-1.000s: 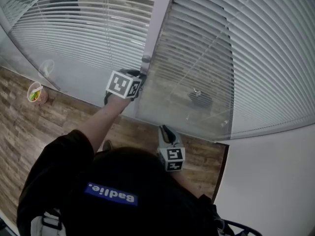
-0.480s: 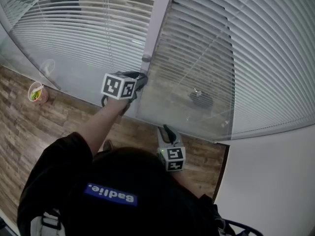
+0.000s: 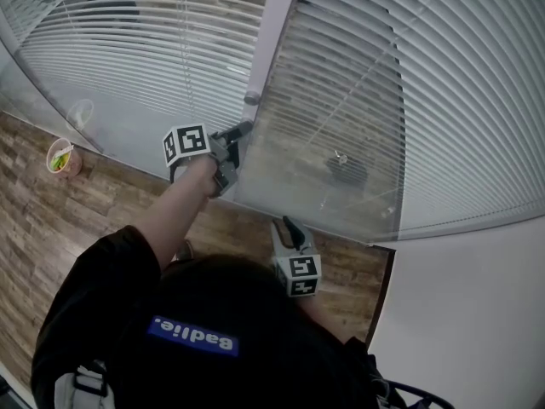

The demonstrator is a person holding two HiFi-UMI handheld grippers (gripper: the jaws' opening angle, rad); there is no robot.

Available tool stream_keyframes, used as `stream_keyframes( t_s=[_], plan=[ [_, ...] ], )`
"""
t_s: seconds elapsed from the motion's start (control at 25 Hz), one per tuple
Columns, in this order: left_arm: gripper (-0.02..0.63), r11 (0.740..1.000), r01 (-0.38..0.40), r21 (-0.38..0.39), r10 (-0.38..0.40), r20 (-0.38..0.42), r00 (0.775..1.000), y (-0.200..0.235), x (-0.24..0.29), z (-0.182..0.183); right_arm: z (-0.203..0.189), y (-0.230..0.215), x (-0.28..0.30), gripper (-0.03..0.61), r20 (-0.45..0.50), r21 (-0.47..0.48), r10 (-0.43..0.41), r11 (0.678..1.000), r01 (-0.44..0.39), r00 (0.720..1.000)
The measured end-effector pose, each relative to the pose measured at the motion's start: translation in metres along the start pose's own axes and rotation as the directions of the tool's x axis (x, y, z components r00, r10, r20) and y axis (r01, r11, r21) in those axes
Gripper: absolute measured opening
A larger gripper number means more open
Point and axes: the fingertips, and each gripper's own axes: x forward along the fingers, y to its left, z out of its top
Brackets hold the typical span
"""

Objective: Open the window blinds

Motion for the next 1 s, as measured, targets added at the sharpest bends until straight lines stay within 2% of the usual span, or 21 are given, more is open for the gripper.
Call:
stream_keyframes(
  t_s=[0.16,0.28,0.44,0.56,0.64,0.68,0.84,1.0],
  plan=[
    [0.123,0.999,-0.035,0.028,0.037,-0.040,0.999,0.0005,0.0010,0.0003,-0.0018,-0.0013,-0.0009,0.106,-0.002,0.008,-0.004,1.000,0.004,1.000],
    [0.123,0.986,-0.117,0.120,0.128,-0.090,0.988,0.0006,0.0021,0.0006,-0.0013,-0.0020,-0.0005,0.084,0.003,0.019,-0.010,1.000,0.010,1.000],
    [0.123,0.948,-0.183,0.260,0.226,-0.142,0.964,-0.0003,0.0025,0.0001,-0.0004,-0.0020,-0.0010,0.065,0.012,0.022,-0.016,1.000,0.016,1.000],
    [0.123,0.899,-0.215,0.381,0.295,-0.165,0.941,0.0001,0.0029,0.0007,0.0001,-0.0001,-0.0002,0.061,0.012,0.021,-0.012,1.000,0.011,1.000],
    [0.124,0.844,-0.232,0.484,0.354,-0.177,0.918,0.0003,0.0033,0.0013,0.0003,0.0003,0.0001,0.061,0.011,0.023,-0.009,1.000,0.009,1.000],
    [0.126,0.805,-0.236,0.544,0.388,-0.183,0.903,0.0003,0.0037,0.0015,0.0005,0.0000,0.0002,0.061,0.011,0.026,-0.009,1.000,0.008,1.000],
    [0.130,0.604,-0.219,0.766,0.537,-0.188,0.822,0.0014,0.0040,-0.0001,0.0026,0.0010,0.0009,0.060,0.015,0.029,-0.005,1.000,0.004,1.000],
    [0.130,0.407,-0.177,0.896,0.651,-0.148,0.745,0.0045,0.0023,-0.0020,0.0036,0.0034,0.0040,0.058,0.014,0.025,0.006,1.000,-0.007,1.000]
  ],
)
